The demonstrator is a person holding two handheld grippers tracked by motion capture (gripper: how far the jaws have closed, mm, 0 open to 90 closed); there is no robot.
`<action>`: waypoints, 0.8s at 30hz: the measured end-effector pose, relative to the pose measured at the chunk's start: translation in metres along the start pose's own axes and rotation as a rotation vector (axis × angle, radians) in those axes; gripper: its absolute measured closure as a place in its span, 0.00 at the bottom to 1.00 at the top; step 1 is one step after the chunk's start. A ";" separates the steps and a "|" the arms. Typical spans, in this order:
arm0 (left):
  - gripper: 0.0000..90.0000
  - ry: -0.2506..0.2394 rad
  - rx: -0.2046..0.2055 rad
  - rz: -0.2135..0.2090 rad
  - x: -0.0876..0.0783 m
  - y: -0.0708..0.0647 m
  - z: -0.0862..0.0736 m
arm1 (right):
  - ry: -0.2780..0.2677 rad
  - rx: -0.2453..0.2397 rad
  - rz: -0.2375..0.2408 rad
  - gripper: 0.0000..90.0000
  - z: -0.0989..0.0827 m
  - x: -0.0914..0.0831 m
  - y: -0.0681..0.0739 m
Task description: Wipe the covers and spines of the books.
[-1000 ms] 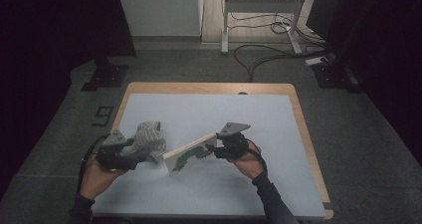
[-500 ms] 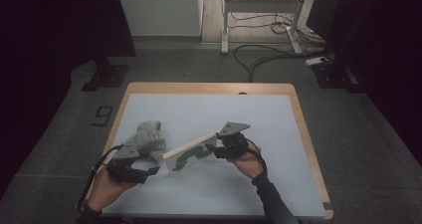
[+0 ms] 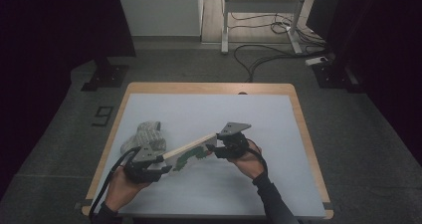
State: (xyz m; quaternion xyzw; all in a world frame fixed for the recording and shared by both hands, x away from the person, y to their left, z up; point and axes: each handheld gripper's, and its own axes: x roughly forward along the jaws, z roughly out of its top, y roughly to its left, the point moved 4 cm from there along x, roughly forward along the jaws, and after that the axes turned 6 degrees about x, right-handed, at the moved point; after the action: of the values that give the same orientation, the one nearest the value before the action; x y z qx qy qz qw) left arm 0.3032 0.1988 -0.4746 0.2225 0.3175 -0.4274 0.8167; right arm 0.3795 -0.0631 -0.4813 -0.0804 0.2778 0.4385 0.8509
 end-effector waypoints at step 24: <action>0.79 -0.004 0.021 -0.015 0.018 0.032 0.021 | 0.016 0.006 -0.082 0.63 0.004 -0.006 -0.015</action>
State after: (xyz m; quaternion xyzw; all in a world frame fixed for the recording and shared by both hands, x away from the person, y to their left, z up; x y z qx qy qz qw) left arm 0.3444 0.1924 -0.4700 0.2281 0.3130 -0.4371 0.8118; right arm 0.3908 -0.0749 -0.4766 -0.0929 0.2823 0.4018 0.8662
